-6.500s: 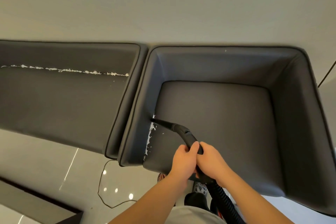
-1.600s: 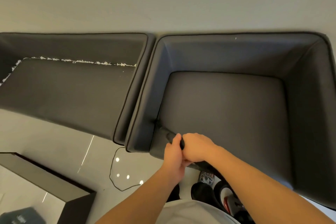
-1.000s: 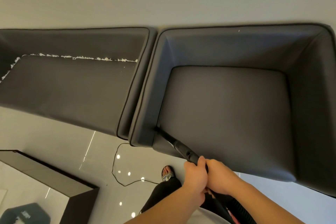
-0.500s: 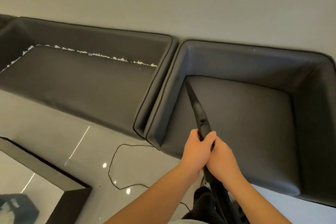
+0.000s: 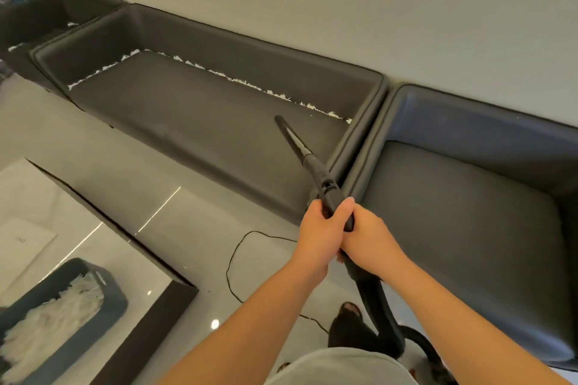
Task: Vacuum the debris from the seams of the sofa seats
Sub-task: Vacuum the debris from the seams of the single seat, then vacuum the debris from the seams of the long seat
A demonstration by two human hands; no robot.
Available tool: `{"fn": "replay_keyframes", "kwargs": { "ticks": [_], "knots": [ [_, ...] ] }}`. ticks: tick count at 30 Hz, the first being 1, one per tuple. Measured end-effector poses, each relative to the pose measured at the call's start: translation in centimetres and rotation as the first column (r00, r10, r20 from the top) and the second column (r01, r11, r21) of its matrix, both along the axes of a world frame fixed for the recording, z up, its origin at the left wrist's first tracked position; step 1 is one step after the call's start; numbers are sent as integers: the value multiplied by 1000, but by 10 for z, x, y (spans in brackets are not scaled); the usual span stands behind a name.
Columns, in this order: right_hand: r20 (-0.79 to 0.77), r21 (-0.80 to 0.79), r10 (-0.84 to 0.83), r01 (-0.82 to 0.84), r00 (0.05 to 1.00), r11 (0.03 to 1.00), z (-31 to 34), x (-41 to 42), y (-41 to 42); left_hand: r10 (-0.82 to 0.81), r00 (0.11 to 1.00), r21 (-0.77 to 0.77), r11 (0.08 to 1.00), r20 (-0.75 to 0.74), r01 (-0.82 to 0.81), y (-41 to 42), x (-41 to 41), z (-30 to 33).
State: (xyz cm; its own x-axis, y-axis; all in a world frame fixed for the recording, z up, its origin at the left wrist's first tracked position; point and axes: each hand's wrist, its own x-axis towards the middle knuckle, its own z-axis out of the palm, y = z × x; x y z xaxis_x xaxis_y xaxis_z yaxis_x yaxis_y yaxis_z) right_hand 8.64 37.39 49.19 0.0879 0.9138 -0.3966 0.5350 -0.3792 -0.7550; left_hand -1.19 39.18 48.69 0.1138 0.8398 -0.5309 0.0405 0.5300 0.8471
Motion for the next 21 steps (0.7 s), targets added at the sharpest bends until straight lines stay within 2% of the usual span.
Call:
{"fn": "replay_keyframes", "kwargs": {
  "ticks": [6,12,18,21],
  "knots": [
    [-63,-9,25,-26,998,1000,-4,-44,50,18,1000,-32,999,-7,-18,48,-45,-8],
    [-102,-27,1,-4,995,1000,-32,-63,142,-42,997,-16,999,-59,41,144,-72,-35],
    [-69,-158,-176,163,982,974,-66,-69,228,-197,970,-132,975,-142,179,236,-72,-62],
    [-56,-223,-242,224,969,949,-73,-72,255,-246,961,-173,959,-126,223,272,-72,-71]
  ]
}}
